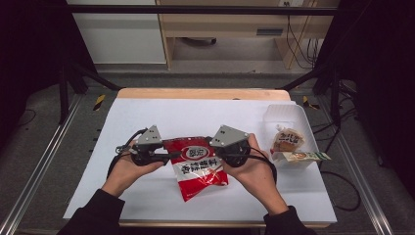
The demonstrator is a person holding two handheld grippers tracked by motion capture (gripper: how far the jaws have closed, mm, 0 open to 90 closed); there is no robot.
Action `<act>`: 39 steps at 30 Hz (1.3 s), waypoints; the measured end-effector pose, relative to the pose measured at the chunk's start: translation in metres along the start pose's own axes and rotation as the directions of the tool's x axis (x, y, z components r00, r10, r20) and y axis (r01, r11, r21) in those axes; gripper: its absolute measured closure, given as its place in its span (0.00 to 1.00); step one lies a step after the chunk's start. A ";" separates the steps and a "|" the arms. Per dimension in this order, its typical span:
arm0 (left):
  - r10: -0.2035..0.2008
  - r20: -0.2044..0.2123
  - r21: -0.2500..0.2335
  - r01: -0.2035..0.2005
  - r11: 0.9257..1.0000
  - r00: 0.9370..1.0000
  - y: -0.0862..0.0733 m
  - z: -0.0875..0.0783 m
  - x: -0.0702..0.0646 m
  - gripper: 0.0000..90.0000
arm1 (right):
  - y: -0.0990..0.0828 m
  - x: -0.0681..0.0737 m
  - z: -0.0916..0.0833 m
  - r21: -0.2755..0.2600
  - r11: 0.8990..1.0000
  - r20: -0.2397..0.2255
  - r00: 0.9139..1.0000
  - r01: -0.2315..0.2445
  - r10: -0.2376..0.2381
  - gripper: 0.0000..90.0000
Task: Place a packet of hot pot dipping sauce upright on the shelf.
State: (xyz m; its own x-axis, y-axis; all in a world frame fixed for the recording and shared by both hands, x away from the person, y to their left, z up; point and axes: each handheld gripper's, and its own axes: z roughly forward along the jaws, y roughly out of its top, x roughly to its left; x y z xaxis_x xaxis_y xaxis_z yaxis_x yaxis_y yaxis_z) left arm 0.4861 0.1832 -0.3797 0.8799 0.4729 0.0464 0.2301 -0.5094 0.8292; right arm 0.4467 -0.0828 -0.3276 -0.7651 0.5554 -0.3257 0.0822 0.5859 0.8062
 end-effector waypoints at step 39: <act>0.185 0.046 -0.007 -0.184 0.983 0.982 0.045 -0.046 -0.025 1.00 | 0.032 -0.021 -0.012 0.161 0.967 -0.154 0.973 0.197 -0.173 0.37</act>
State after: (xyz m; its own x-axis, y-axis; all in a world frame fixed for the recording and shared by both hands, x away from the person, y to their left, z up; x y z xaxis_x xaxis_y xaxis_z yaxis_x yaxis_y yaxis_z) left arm 0.4550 0.1820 -0.3180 0.9255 0.3370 0.1728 0.0609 -0.5828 0.8103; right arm 0.4573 -0.0827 -0.2888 -0.8568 0.3483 -0.3803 0.0313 0.7712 0.6358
